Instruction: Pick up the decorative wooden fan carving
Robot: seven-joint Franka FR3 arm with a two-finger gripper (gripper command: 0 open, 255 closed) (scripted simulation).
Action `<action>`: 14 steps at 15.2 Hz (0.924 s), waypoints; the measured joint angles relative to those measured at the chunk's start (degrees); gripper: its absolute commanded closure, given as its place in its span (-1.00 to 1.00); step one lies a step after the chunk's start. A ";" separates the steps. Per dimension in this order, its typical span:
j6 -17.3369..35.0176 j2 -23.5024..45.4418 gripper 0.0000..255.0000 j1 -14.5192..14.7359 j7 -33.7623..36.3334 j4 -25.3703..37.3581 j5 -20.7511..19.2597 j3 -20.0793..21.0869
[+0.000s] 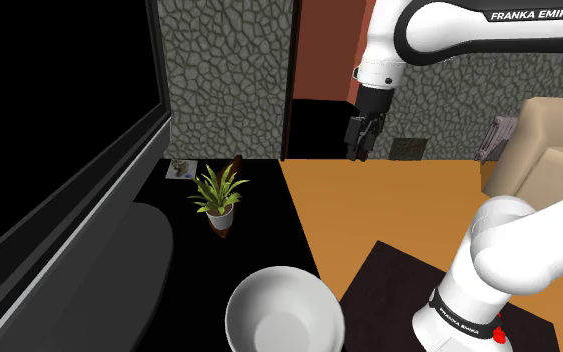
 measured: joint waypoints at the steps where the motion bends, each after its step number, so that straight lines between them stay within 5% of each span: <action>1: 0.00 0.00 -1.00 0.00 0.00 0.00 0.00 0.00; 14: 17.30 21.39 -1.00 -2.08 20.92 9.46 2.02 9.95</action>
